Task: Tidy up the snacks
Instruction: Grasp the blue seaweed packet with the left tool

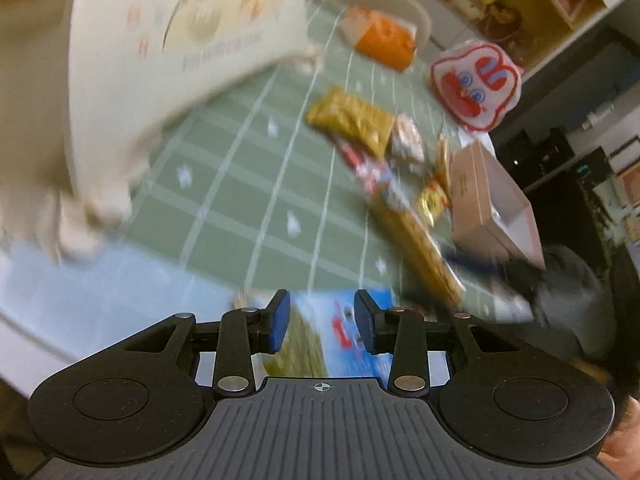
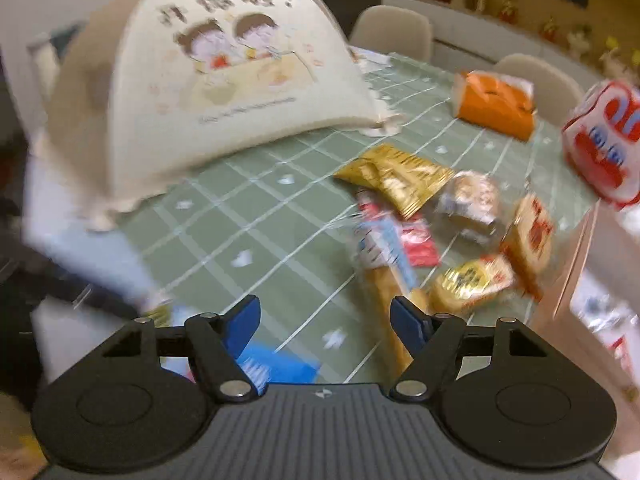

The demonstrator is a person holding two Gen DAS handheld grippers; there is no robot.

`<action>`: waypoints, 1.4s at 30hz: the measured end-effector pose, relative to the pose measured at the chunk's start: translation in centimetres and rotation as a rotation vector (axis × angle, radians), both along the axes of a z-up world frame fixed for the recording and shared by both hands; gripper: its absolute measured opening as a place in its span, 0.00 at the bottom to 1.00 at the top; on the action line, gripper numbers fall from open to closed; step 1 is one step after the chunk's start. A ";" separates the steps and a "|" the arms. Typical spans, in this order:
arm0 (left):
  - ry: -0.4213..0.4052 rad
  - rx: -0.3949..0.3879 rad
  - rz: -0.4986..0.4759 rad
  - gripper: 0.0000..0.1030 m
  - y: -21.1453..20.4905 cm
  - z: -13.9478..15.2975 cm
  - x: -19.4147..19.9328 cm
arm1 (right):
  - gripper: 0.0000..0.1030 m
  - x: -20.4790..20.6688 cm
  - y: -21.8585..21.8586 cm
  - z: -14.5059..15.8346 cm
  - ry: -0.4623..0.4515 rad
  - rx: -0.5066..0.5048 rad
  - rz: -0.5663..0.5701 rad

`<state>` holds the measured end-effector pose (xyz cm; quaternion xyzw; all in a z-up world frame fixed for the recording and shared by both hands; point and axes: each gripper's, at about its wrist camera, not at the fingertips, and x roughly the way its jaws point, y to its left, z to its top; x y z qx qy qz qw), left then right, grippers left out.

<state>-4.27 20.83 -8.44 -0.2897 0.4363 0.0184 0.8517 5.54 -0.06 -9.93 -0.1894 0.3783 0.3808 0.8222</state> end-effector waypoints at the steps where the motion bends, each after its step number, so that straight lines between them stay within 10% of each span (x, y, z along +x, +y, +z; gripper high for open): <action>1: -0.003 0.024 -0.006 0.39 0.3 0.2 0.5 | 0.71 -0.3 -0.9 0.1 0.054 0.015 0.022; 4: 0.008 0.061 -0.053 0.39 0.4 -0.3 3.1 | 0.68 -1.1 -3.4 -1.0 0.283 0.029 0.080; 7: 0.032 0.056 -0.076 0.39 0.3 -1.6 4.9 | 0.33 -1.5 -4.8 -2.4 0.509 0.052 0.094; 11: 0.071 0.042 -0.102 0.39 0.2 -3.2 5.7 | 0.29 -1.8 -3.9 -3.6 0.655 0.091 0.126; 21: 0.106 0.005 -0.074 0.39 0.7 -4.0 3.1 | 0.29 0.9 1.1 -2.0 0.293 0.088 -0.047; 42: 0.064 -0.067 -0.230 0.28 -3.7 -3.7 5.6 | 0.29 -0.6 -4.5 -3.1 0.253 0.138 -0.014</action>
